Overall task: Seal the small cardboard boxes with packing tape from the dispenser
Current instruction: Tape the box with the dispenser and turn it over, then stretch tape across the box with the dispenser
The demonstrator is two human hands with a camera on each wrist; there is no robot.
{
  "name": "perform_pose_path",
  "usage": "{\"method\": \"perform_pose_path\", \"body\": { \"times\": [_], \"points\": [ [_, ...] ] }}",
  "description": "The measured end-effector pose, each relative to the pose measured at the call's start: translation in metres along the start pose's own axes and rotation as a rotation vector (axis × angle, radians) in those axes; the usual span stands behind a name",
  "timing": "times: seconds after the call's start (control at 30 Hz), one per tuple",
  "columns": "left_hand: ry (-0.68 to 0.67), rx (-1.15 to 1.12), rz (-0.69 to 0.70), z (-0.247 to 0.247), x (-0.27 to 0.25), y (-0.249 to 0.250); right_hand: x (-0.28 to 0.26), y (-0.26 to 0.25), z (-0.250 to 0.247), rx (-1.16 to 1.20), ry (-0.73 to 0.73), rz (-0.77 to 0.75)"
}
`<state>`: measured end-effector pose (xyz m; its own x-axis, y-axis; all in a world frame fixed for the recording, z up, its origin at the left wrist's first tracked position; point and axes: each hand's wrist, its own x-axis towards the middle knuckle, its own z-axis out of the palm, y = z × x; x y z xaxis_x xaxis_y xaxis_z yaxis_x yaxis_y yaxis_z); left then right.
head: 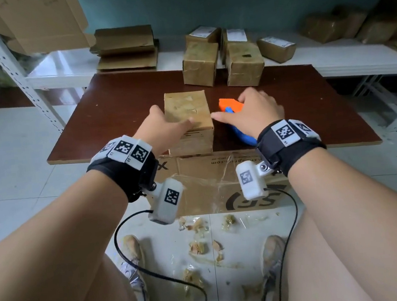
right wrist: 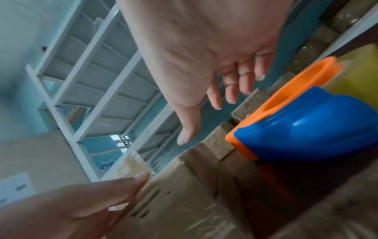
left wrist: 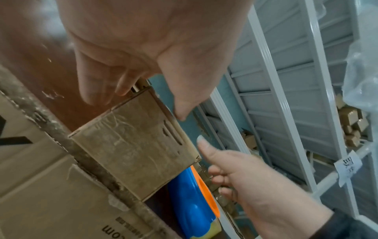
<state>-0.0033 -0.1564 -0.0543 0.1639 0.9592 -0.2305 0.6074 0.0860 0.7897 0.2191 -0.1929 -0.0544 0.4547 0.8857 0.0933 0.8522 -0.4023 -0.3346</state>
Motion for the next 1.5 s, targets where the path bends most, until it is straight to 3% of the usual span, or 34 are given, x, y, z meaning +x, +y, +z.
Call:
{"method": "perform_pose_path", "body": {
  "times": [0.13,0.23,0.3,0.37,0.43,0.5,0.57,0.6,0.67,0.8,0.93,1.03,1.13,1.23,1.3,1.5],
  "points": [
    [-0.123,-0.270,-0.063,0.000,0.000,-0.001,0.001,0.022,0.017,-0.285,-0.198,0.041],
    [-0.076,-0.315,-0.050,0.001,-0.001,0.001,0.000,0.029,0.023,-0.248,-0.147,0.047],
    [-0.074,-0.484,-0.135,0.003,-0.001,0.003,-0.001,0.031,0.018,-0.123,-0.095,0.067],
    [-0.053,-0.620,-0.193,0.005,0.001,0.004,-0.003,0.031,0.008,0.082,-0.045,0.131],
    [0.033,-0.596,-0.177,0.006,0.001,0.009,-0.003,0.029,-0.006,0.391,0.043,0.202],
    [0.214,-0.463,-0.089,0.008,-0.003,0.016,-0.007,0.026,-0.022,0.732,0.156,0.223],
    [0.407,-0.416,0.087,0.011,-0.016,0.025,-0.018,0.021,-0.039,1.024,0.190,0.177],
    [0.451,-0.437,0.194,0.013,-0.023,0.030,-0.026,0.019,-0.045,1.165,0.170,0.141],
    [0.413,-0.522,0.352,0.018,-0.036,0.039,-0.042,0.015,-0.057,1.462,0.052,0.068],
    [0.255,-0.796,0.359,0.035,-0.047,0.053,-0.076,-0.002,-0.070,1.843,-0.308,0.037],
    [0.192,-0.744,0.277,0.046,-0.058,0.054,-0.097,-0.034,-0.052,1.710,-0.418,0.101],
    [0.268,-0.553,0.350,0.050,-0.054,0.043,-0.101,-0.039,-0.040,1.592,-0.469,0.125],
    [0.222,-0.569,0.347,0.047,-0.051,0.042,-0.095,-0.034,-0.047,1.645,-0.522,0.146],
    [0.039,-0.672,0.220,0.037,-0.054,0.048,-0.088,-0.027,-0.055,1.589,-0.464,0.097],
    [-0.037,-0.869,0.172,0.024,-0.051,0.047,-0.088,-0.022,-0.059,1.389,-0.358,0.005],
    [-0.101,-1.106,0.083,-0.006,-0.044,0.039,-0.093,0.000,-0.056,0.865,-0.180,-0.189]
  ]
}}
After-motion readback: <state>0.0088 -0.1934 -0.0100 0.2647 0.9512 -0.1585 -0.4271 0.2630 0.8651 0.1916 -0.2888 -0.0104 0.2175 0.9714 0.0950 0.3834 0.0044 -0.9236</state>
